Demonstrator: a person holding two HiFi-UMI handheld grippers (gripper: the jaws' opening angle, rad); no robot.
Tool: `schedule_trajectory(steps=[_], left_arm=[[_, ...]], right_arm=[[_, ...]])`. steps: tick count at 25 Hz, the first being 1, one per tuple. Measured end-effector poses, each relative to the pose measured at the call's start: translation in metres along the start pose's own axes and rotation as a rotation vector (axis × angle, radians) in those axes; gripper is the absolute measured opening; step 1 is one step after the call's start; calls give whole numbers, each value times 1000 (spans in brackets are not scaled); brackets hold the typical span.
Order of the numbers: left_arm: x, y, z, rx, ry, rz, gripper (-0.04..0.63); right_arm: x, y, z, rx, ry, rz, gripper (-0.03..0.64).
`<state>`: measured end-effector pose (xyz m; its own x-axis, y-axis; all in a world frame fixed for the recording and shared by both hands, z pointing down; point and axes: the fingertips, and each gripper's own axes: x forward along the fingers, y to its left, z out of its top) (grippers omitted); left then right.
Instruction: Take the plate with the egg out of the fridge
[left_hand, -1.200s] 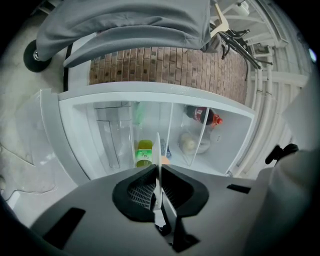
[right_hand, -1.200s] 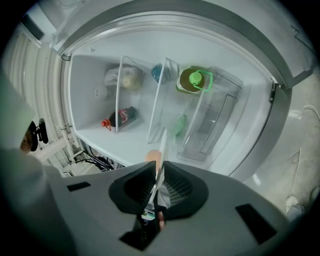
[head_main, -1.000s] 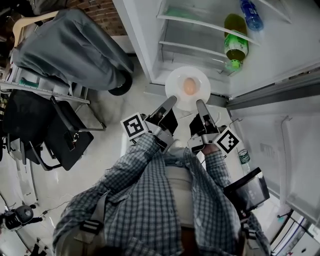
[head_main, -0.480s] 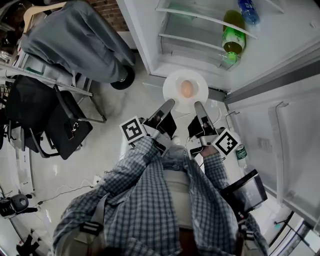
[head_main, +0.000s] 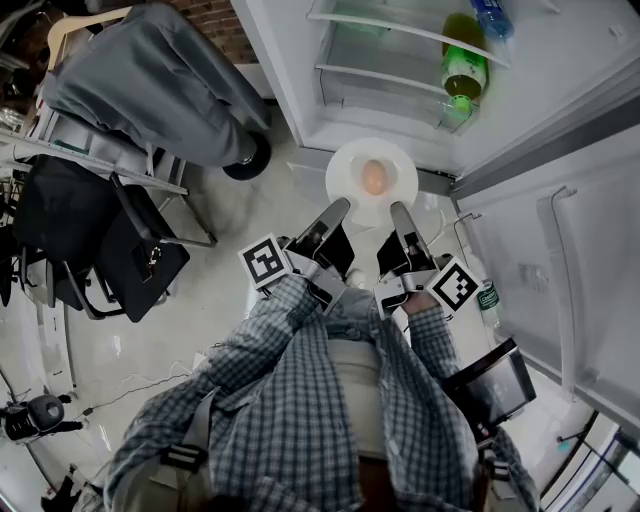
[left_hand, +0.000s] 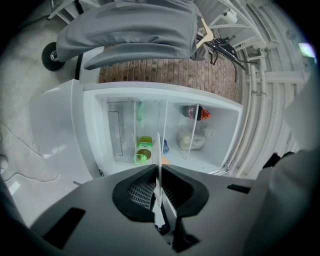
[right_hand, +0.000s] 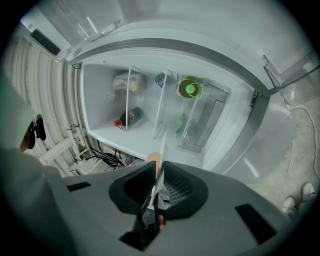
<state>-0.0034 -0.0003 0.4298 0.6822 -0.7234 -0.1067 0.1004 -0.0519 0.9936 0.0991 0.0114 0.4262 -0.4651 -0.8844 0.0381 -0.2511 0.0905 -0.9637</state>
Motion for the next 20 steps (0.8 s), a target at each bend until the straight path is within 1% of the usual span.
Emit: schedule_trajectory(steps=[4,9,13,20], left_arm=[[2,-3,9,9,13,-1,37],[2,-5,10,16,11,-4,37],[3,-6,13,16,14,-6,37],[7,-4,14,13,30,-7,37]], right_arm=[[8,2,-2,-3,-5,-3,54],[8,4,-1,-15,-10,-2,54],[12,5,-2,7,-25,-2,54],[12,3,0,4,-42,-16,54]])
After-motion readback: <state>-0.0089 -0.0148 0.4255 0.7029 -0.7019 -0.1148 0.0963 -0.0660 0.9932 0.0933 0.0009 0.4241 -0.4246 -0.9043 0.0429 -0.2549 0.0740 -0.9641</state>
